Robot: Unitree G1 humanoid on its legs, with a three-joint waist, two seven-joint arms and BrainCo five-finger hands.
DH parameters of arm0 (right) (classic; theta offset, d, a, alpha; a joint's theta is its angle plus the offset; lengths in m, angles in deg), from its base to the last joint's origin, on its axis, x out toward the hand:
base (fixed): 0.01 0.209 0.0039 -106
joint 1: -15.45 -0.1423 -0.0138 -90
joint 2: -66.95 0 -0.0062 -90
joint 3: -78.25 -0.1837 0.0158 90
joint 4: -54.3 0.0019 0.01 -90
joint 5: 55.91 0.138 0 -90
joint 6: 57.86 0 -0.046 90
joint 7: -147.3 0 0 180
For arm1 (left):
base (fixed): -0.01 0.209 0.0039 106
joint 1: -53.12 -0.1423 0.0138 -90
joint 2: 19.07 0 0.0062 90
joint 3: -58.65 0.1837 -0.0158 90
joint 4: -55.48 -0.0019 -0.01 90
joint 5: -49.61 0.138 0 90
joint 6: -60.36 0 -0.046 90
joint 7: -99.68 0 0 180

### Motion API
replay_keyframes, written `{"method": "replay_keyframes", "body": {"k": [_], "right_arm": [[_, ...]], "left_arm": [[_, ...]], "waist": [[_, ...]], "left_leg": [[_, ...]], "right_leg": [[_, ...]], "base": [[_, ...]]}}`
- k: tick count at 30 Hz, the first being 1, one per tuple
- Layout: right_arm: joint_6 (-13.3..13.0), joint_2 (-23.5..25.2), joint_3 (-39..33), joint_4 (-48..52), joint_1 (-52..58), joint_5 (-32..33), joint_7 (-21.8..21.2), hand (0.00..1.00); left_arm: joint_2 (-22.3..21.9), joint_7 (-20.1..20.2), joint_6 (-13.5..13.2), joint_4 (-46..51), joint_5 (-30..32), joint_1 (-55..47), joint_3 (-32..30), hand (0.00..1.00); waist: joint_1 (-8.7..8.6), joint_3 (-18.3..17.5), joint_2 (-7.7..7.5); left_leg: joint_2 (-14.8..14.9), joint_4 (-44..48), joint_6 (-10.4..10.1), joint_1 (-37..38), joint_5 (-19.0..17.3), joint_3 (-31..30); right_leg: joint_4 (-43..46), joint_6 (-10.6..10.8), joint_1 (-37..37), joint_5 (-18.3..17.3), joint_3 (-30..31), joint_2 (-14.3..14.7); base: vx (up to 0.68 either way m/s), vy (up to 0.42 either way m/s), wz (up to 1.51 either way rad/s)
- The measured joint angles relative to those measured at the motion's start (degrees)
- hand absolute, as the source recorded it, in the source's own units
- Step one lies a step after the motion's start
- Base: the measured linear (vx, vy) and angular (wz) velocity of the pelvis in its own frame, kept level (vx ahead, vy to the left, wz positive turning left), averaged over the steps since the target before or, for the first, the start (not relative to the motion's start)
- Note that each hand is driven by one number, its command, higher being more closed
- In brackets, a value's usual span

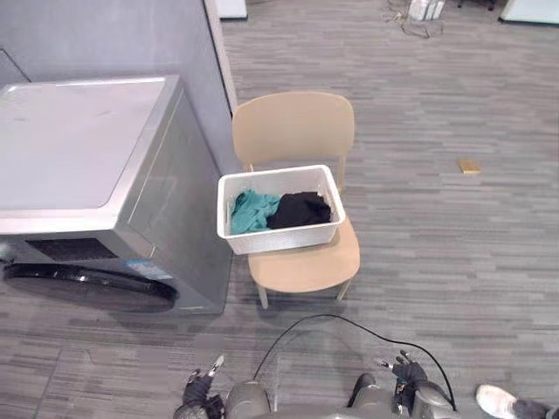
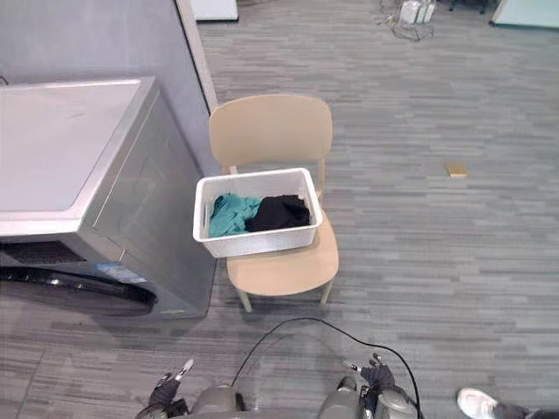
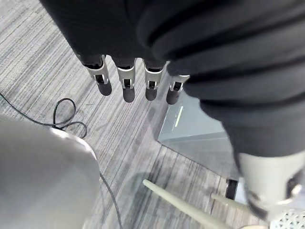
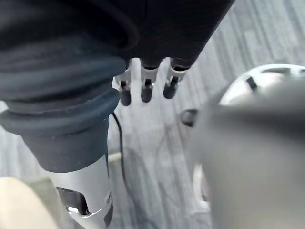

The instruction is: Pick up the laundry basket with both hands and put the clothes into the washing machine.

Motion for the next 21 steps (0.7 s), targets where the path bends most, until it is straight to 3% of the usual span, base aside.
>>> {"method": "replay_keyframes", "body": {"k": [5,8,9,10,11,12,13,14,15,16,17,18,21], "right_arm": [[-0.32,-0.09,-0.42,1.53,1.57,-0.98,0.34,0.00],[-0.55,-0.32,-0.40,2.02,1.90,-1.24,0.32,0.00],[-0.54,-0.29,-0.30,1.98,1.95,-1.46,0.26,0.00],[-0.63,-0.16,0.08,2.18,1.88,-1.56,0.19,0.00],[-0.97,0.23,0.29,2.99,1.95,-1.56,0.01,0.00],[-0.86,1.35,1.40,4.39,2.69,-1.55,-0.59,0.00],[-0.84,2.65,2.30,4.62,3.53,-1.52,-0.90,0.00],[-0.80,3.24,2.70,4.79,3.98,-1.51,-0.91,0.00],[-0.85,4.25,2.89,5.02,4.77,-0.96,-0.88,0.00],[-0.83,4.71,3.02,5.78,5.48,-0.63,-0.85,0.00],[-0.91,4.75,3.11,5.99,5.87,-0.60,-0.85,0.00],[-0.84,4.66,3.38,5.90,5.99,-0.63,-0.79,0.00],[-0.87,3.67,3.76,4.99,6.09,-0.52,-0.33,0.00]], "left_arm": [[1.58,-0.03,0.02,-0.99,4.63,0.83,4.37,0.00],[2.80,0.01,-0.09,-1.22,5.20,0.90,6.40,0.00],[2.94,0.02,-0.08,-1.21,5.18,1.00,6.38,0.00],[2.82,0.02,-0.08,-1.24,5.20,1.06,6.24,0.00],[2.72,0.08,-0.07,-1.25,5.18,0.95,5.96,0.00],[3.32,0.04,-0.03,-1.23,5.00,0.72,5.03,0.00],[3.55,0.03,0.03,-1.17,4.87,0.71,3.80,0.00],[3.58,0.06,0.08,-1.11,4.83,0.65,3.21,0.00],[3.71,0.05,0.12,-0.68,4.80,0.41,2.28,0.00],[3.36,0.07,0.16,-0.06,4.69,-0.12,0.67,0.00],[3.05,0.08,0.11,0.38,4.50,-0.53,-0.15,0.00],[2.23,-0.01,0.02,1.33,3.58,-1.28,-2.68,0.00],[-0.71,-0.04,0.06,2.85,2.75,-2.22,-5.41,0.00]], "waist": [[0.26,0.55,-2.11],[-0.08,0.76,-2.55],[0.08,0.73,-2.74],[0.23,0.61,-2.16],[0.23,0.67,-2.44],[0.19,0.11,-3.76],[0.84,-0.51,-4.94],[1.26,-0.89,-5.59],[1.80,-1.55,-6.55],[1.81,-1.99,-7.00],[1.87,-2.23,-7.12],[2.65,-3.30,-7.18],[4.84,-3.98,-4.61]], "left_leg": [[-7.82,-3.00,4.00,2.99,2.15,-0.64],[-9.45,-0.64,6.46,1.74,1.92,-1.16],[-9.33,-0.57,7.25,1.75,1.93,-0.91],[-8.13,-1.10,7.71,2.09,2.19,-0.20],[-7.80,-1.00,7.80,2.20,2.27,-0.11],[-7.72,-0.62,7.71,2.25,2.38,-0.03],[-7.54,0.18,7.62,2.13,2.33,-0.08],[-7.53,0.62,7.51,1.99,2.38,-0.16],[-7.50,1.20,6.76,1.62,2.71,-0.67],[-7.31,1.24,5.58,0.95,3.48,-2.12],[-7.23,1.10,5.08,0.39,3.84,-2.55],[-6.89,-0.04,4.64,-0.80,4.97,-3.71],[-5.45,-6.45,3.65,-2.71,10.33,-6.02]], "right_leg": [[6.63,-0.58,-0.98,-1.49,1.99,-8.59],[8.15,-1.08,-1.03,-1.45,1.87,-9.89],[8.47,-2.19,-1.15,-1.76,2.13,-9.75],[11.70,-4.38,-1.95,-4.02,3.75,-8.96],[17.12,-3.29,-3.23,-5.27,5.73,-8.29],[25.50,0.13,-4.71,-9.99,8.91,-5.80],[29.70,1.63,-5.16,-14.55,12.25,-3.16],[30.57,3.01,-5.03,-16.47,14.41,-1.83],[30.46,5.71,-4.58,-19.26,19.40,0.36],[29.37,6.69,-3.73,-21.41,23.15,2.72],[27.80,5.30,-2.89,-22.29,24.29,3.84],[24.21,-1.16,-2.16,-23.48,25.25,6.40],[20.35,-3.69,-3.98,-21.38,23.85,8.96]], "base": [[-0.14,0.129,0.24],[-0.16,0.097,0.22],[-0.19,0.048,-0.05],[-0.16,-0.037,-0.06],[-0.15,-0.125,-0.02],[-0.11,-0.193,-0.03],[-0.09,-0.214,-0.04],[-0.07,-0.245,-0.01],[-0.07,-0.273,0.26],[-0.08,-0.282,0.40],[-0.12,-0.268,0.50],[-0.15,-0.215,0.36],[-0.14,-0.160,0.40]]}}
